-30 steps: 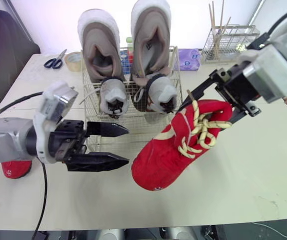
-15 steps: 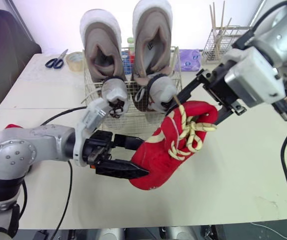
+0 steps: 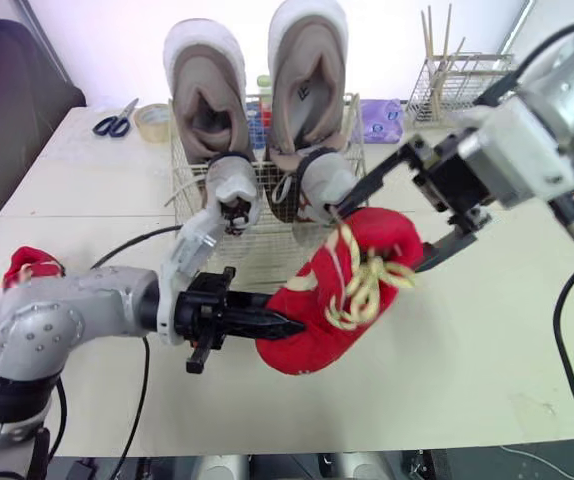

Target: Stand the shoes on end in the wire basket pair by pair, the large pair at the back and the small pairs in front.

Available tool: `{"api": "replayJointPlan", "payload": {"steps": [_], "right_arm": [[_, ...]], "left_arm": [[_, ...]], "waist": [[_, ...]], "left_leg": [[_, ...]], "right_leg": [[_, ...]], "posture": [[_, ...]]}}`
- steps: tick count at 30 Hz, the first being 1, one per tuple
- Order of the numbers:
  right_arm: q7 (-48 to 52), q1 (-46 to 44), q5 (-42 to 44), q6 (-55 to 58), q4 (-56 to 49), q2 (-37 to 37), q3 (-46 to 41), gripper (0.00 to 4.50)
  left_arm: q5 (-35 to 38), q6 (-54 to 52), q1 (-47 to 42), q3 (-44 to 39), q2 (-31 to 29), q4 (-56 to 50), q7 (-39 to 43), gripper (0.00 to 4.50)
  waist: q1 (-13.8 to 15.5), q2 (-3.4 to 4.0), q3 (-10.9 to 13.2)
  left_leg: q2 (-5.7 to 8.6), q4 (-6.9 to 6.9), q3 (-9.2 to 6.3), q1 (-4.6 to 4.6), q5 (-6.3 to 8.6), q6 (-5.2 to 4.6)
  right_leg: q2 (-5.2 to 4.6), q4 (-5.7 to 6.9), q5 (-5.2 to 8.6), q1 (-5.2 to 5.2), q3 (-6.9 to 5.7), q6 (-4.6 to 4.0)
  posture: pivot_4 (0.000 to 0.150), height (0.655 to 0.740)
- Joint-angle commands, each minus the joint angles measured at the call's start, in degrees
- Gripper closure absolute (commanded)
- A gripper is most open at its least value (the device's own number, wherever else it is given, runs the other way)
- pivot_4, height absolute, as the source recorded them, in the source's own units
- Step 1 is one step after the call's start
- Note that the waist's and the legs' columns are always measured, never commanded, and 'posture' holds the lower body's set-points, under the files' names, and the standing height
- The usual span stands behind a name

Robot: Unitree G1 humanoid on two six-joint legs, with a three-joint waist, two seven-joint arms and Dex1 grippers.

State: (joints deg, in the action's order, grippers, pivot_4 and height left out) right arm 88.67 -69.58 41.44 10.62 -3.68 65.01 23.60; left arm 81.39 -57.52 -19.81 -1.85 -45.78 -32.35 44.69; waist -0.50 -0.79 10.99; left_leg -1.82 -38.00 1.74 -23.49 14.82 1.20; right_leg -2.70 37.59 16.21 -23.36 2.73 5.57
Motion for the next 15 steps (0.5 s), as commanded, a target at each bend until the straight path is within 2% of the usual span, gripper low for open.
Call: {"api": "replayJointPlan", "payload": {"steps": [1, 5, 8, 11, 15], "right_arm": [[-7.62, 5.90, -0.95, 8.14, -1.23, 3.80, -10.38, 0.05], [-18.39, 17.08, 0.31, 19.31, -3.66, 7.19, -21.12, 0.05], [-28.05, 26.07, 12.59, 33.21, -5.19, 4.74, -34.29, 0.05], [-37.02, 35.28, 28.48, 42.92, -4.68, -2.08, -48.50, 0.05], [-47.41, 45.41, 43.14, 48.21, -9.83, -8.57, -56.09, 0.05]], "left_arm": [[-1.95, 3.77, 2.08, -1.85, 2.05, -3.35, -0.89, 4.13], [-3.70, 6.34, 5.12, -1.95, 4.55, -5.16, -2.83, 4.13], [-4.10, 8.00, 5.97, -1.85, 6.83, -5.60, -4.60, 4.13], [-2.73, 9.51, 5.41, -2.64, 9.04, -5.84, -7.03, 4.13], [-0.11, 10.91, 5.48, -3.48, 11.34, -5.73, -10.23, 4.13]], "waist": [[-0.06, -0.01, -0.01], [-0.15, -0.01, -0.01], [-0.12, -0.02, -0.02], [-0.10, -0.05, -0.04], [-0.09, -0.05, -0.07]], "left_leg": [[0.00, 0.00, 0.00, 0.00, 0.00, 0.00], [0.00, -0.01, 0.04, 0.01, 0.00, 0.00], [-0.01, 0.00, 0.03, 0.01, 0.00, 0.00], [-0.02, -0.04, -0.02, 0.02, 0.00, 0.00], [0.01, -0.03, -0.05, 0.04, 0.00, -0.01]], "right_leg": [[-0.01, -0.03, 0.05, 0.03, 0.00, -0.08], [-0.04, -0.04, 0.06, 0.03, 0.02, -0.12], [-0.03, -0.02, 0.06, 0.03, 0.04, -0.12], [0.04, 0.01, -0.01, 0.09, 0.04, 0.01], [0.12, -0.02, -0.03, 0.19, 0.05, 0.05]], "posture": [[0.150, 0.7400], [0.150, 0.7400], [0.150, 0.7400], [0.150, 0.7400], [0.150, 0.7400]]}}
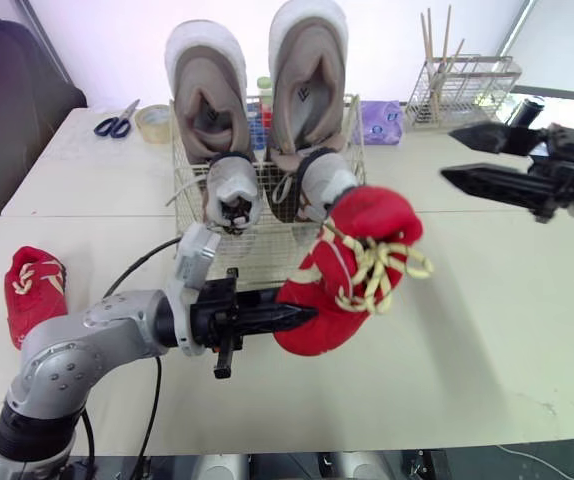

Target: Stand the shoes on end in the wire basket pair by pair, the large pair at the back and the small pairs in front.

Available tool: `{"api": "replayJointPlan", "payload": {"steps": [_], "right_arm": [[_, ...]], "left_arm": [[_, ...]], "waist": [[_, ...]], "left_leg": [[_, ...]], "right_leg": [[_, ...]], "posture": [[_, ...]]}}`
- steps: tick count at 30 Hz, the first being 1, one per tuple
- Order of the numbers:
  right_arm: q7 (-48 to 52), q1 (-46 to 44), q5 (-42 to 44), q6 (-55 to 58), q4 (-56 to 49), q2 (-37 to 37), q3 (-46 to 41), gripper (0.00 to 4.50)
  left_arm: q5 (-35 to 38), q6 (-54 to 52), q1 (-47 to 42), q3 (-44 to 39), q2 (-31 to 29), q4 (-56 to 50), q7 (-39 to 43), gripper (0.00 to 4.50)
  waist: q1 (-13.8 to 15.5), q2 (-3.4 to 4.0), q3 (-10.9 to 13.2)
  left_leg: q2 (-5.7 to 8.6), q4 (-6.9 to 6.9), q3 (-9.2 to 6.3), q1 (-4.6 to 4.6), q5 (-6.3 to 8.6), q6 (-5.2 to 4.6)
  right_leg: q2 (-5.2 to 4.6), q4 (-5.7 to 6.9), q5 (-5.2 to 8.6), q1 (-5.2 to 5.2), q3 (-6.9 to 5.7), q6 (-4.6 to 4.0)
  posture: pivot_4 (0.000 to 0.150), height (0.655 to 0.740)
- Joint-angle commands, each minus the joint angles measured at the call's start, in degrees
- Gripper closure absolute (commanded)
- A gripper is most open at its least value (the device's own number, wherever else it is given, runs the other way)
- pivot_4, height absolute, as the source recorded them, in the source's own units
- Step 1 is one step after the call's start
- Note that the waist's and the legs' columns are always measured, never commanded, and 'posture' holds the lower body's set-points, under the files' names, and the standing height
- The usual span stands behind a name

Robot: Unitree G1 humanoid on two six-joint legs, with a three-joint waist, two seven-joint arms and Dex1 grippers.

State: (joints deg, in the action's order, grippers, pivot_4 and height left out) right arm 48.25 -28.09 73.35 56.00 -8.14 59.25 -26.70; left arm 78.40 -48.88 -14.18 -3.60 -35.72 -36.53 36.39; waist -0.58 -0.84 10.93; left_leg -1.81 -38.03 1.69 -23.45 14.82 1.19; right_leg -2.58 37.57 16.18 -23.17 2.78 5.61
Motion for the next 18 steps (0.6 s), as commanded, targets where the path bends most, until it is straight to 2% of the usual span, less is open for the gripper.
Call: {"api": "replayJointPlan", "payload": {"steps": [1, 4, 6, 10, 18], "right_arm": [[-10.43, 6.16, 16.14, 2.65, -7.44, -4.64, -6.34, 0.05], [-17.98, 11.07, 25.45, 1.41, -12.37, -7.91, -5.61, 0.05], [-21.16, 12.91, 28.69, 0.21, -14.37, -9.15, -4.27, 0.05], [-24.76, 12.84, 30.62, -1.80, -17.88, -10.47, -0.35, 0.05], [-25.05, 8.84, 31.07, -2.90, -17.72, -10.12, 4.86, 0.05]], "left_arm": [[3.11, 2.65, 0.01, -1.55, 1.93, -1.63, -2.77, 4.13], [4.15, 3.26, -0.13, -0.64, 3.76, -1.81, -4.69, 4.13], [4.28, 3.22, -0.49, -0.13, 4.25, -1.69, -5.06, 4.13], [4.38, 2.98, -1.29, 0.22, 4.36, -0.85, -4.82, 4.13], [4.33, 2.44, -1.48, 1.49, 4.35, -0.76, -3.81, 4.13]], "waist": [[-0.04, 0.00, 0.00], [-0.21, 0.01, 0.00], [-0.21, -0.02, -0.02], [-0.19, -0.01, -0.02], [-0.12, -0.02, -0.02]], "left_leg": [[0.00, 0.00, -0.02, 0.00, 0.00, 0.00], [0.02, 0.00, -0.01, 0.00, 0.00, 0.00], [0.03, 0.00, -0.01, 0.00, 0.00, 0.00], [0.05, 0.00, -0.01, 0.00, 0.00, 0.00], [0.06, 0.00, -0.01, -0.01, 0.00, 0.00]], "right_leg": [[0.02, 0.00, -0.02, 0.02, 0.00, 0.04], [0.09, 0.00, -0.07, 0.00, 0.01, 0.13], [0.13, 0.00, -0.07, 0.00, 0.02, 0.15], [0.16, -0.01, -0.07, 0.00, 0.03, 0.14], [0.16, -0.06, -0.06, 0.00, 0.03, 0.13]], "posture": [[0.150, 0.7400], [0.150, 0.7400], [0.150, 0.7400], [0.150, 0.7400], [0.150, 0.7400]]}}
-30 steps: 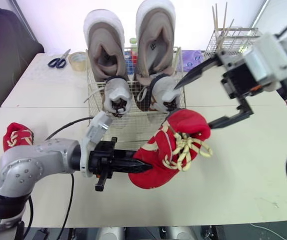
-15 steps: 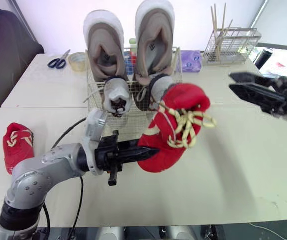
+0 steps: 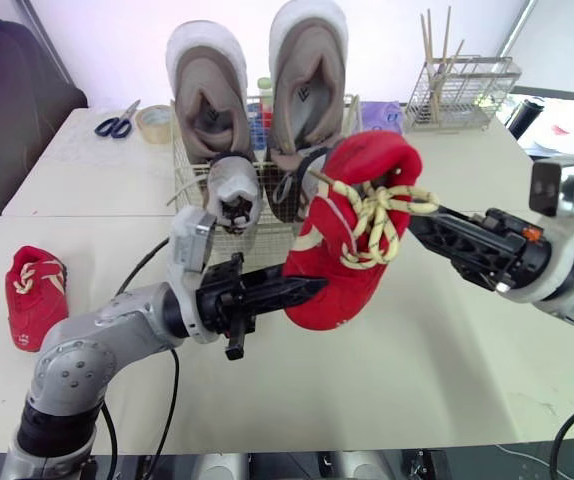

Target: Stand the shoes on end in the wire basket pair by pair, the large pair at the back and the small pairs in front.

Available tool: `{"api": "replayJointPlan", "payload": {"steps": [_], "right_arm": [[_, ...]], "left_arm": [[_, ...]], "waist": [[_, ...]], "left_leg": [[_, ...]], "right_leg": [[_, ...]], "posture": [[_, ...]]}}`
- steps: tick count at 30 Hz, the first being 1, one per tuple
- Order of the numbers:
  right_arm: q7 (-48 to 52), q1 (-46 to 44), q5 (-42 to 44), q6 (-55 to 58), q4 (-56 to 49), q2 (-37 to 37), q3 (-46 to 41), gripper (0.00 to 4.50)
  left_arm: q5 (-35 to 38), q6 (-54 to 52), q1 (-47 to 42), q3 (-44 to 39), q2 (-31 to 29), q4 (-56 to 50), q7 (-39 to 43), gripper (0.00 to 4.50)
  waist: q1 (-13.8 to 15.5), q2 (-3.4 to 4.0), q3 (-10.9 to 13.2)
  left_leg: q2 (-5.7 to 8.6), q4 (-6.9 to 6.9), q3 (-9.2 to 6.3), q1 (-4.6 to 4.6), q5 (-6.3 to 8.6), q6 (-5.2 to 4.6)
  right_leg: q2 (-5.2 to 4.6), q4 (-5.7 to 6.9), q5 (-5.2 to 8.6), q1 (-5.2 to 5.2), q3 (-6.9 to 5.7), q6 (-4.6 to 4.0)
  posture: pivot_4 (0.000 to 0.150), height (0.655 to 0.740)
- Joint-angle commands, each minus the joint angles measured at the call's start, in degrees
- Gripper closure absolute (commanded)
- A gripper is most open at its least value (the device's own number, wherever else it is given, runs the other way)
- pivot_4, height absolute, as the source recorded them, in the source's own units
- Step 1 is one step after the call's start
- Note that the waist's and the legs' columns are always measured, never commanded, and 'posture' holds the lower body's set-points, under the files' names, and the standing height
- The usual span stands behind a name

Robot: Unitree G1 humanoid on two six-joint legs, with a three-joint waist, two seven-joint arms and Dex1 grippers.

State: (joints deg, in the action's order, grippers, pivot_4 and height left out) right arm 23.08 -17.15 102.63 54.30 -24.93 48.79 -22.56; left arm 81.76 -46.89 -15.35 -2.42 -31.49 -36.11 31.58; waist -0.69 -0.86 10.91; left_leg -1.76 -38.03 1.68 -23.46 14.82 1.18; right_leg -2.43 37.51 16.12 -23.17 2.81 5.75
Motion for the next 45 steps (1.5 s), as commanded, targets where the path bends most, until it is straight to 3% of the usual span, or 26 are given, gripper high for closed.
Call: {"api": "replayJointPlan", "payload": {"steps": [1, 12, 25, 40, 45], "right_arm": [[0.10, -2.97, 1.98, -1.38, -0.66, -0.01, 1.47, 0.05], [-0.75, -7.59, 3.48, -2.35, -2.54, -0.59, 6.14, 0.05], [3.28, -2.68, 0.74, -1.28, 0.62, 5.30, -0.53, 0.05], [-1.97, -6.44, 9.88, -4.75, -4.03, 0.73, 6.36, 0.05], [-2.85, -6.95, 8.42, -4.94, -4.29, -0.86, 9.50, 0.05]], "left_arm": [[1.15, 0.37, -0.24, 0.50, 0.10, -1.27, 1.26, 4.13], [2.16, 0.58, 0.21, -0.17, 0.15, 0.67, 2.57, 4.13], [5.49, 1.08, 0.81, -4.65, -3.41, 1.53, 1.74, 4.13], [0.49, -0.07, -0.40, -2.30, -3.43, 4.70, 6.19, 4.13], [-3.16, -0.29, -1.74, -0.02, -2.93, 5.34, 9.03, 4.13]], "waist": [[-0.03, 0.00, 0.00], [-0.05, 0.00, 0.00], [-0.01, 0.00, 0.00], [-0.05, -0.01, 0.01], [-0.02, -0.01, 0.01]], "left_leg": [[0.00, 0.00, 0.00, 0.00, 0.00, 0.00], [-0.02, 0.00, -0.01, -0.03, 0.00, 0.00], [-0.05, 0.01, 0.01, -0.06, 0.01, -0.01], [-0.06, 0.05, 0.01, -0.07, 0.01, -0.02], [-0.06, 0.05, 0.02, -0.09, 0.01, -0.02]], "right_leg": [[0.00, 0.00, 0.00, 0.00, 0.00, 0.00], [0.00, -0.07, 0.02, 0.00, 0.00, -0.03], [-0.03, -0.19, 0.04, 0.00, 0.01, -0.07], [0.00, -0.23, 0.03, -0.02, 0.01, -0.06], [-0.05, -0.30, 0.10, 0.01, 0.01, -0.18]], "posture": [[0.150, 0.7400], [0.150, 0.7400], [0.150, 0.7400], [0.150, 0.7400], [0.150, 0.7400]]}}
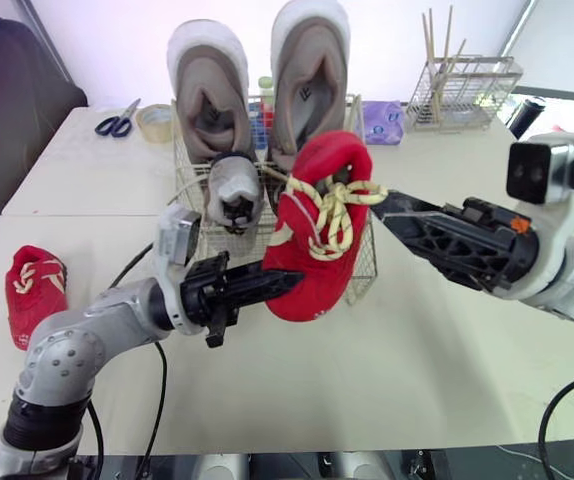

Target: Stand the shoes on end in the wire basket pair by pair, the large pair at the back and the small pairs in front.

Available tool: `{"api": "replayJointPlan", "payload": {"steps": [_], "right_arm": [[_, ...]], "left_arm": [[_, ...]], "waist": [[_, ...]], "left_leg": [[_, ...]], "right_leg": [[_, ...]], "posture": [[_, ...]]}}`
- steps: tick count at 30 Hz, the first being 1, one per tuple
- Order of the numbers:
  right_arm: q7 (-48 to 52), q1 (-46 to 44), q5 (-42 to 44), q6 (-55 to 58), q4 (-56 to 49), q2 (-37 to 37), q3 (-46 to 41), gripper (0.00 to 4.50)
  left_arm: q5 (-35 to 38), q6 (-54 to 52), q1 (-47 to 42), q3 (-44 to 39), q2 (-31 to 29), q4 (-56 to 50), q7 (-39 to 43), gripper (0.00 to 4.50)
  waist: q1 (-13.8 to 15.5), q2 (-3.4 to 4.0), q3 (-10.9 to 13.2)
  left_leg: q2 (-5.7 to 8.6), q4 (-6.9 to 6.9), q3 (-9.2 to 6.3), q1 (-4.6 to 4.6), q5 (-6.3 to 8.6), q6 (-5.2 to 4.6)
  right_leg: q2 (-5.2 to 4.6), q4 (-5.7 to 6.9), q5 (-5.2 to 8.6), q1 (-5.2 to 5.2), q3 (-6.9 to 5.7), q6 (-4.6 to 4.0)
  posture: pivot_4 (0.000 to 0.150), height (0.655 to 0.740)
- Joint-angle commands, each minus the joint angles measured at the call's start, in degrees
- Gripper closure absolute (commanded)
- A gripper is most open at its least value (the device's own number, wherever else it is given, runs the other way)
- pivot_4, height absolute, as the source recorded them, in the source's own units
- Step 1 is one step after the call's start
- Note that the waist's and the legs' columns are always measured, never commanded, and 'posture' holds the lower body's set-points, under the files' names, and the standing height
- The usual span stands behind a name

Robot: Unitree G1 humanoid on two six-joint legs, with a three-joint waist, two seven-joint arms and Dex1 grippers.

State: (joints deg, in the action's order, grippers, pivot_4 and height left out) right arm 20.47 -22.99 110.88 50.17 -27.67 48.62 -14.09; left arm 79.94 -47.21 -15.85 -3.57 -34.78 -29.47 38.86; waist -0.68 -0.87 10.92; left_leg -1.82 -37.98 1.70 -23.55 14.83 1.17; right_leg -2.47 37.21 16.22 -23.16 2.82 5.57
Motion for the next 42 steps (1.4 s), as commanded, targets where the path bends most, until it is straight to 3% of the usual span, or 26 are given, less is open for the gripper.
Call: {"api": "replayJointPlan", "payload": {"steps": [1, 14, 24, 35, 38, 42], "right_arm": [[-0.47, -1.48, -0.33, -0.99, -1.26, -1.16, 1.53, 0.05], [1.12, -1.45, -5.95, 0.21, -0.01, -1.16, 2.01, 0.05], [5.25, 1.19, -8.92, 1.32, 2.96, 1.48, -1.92, 0.05], [1.62, 0.10, -4.66, 0.22, -1.11, -3.60, 3.26, 0.05], [0.97, -0.20, -4.32, -0.21, -0.88, -3.90, 3.30, 0.90], [0.82, -0.41, -3.39, -0.14, -1.21, -3.44, 2.94, 2.85]], "left_arm": [[-1.63, 0.01, -1.51, 1.47, 0.69, -1.37, 1.92, 4.13], [-2.72, -0.05, -0.98, 1.22, 1.55, -3.23, 1.97, 4.13], [1.27, -0.32, -0.35, -1.06, 0.23, -6.68, -1.28, 4.13], [-2.45, -0.36, -2.01, 2.07, 1.68, -4.40, 0.78, 4.13], [-3.42, -0.36, -1.91, 2.52, 1.78, -3.89, 1.53, 4.13], [-3.75, -0.41, -1.84, 2.14, 1.75, -3.28, 1.79, 4.13]], "waist": [[-0.04, 0.00, 0.00], [-0.04, 0.00, 0.00], [-0.04, -0.02, 0.01], [-0.04, -0.02, 0.01], [-0.02, -0.02, 0.01], [-0.05, -0.02, 0.01]], "left_leg": [[0.00, 0.00, 0.00, 0.00, 0.00, 0.00], [-0.03, 0.00, -0.01, -0.01, 0.00, -0.01], [-0.04, 0.01, -0.02, -0.03, 0.01, -0.01], [-0.02, 0.01, -0.01, -0.03, 0.01, -0.01], [-0.02, 0.01, -0.01, -0.03, 0.01, -0.01], [-0.02, 0.01, -0.02, -0.03, 0.01, -0.01]], "right_leg": [[-0.01, 0.00, 0.00, 0.00, 0.00, 0.00], [-0.02, 0.00, 0.00, -0.01, 0.00, 0.00], [-0.03, -0.02, 0.00, -0.01, 0.00, 0.00], [-0.02, -0.02, 0.00, -0.02, 0.00, 0.00], [-0.03, -0.02, 0.00, -0.02, 0.00, 0.00], [-0.03, -0.02, 0.00, -0.02, 0.00, -0.01]], "posture": [[0.150, 0.7400], [0.150, 0.7400], [0.150, 0.7400], [0.150, 0.7400], [0.150, 0.7400], [0.150, 0.7400]]}}
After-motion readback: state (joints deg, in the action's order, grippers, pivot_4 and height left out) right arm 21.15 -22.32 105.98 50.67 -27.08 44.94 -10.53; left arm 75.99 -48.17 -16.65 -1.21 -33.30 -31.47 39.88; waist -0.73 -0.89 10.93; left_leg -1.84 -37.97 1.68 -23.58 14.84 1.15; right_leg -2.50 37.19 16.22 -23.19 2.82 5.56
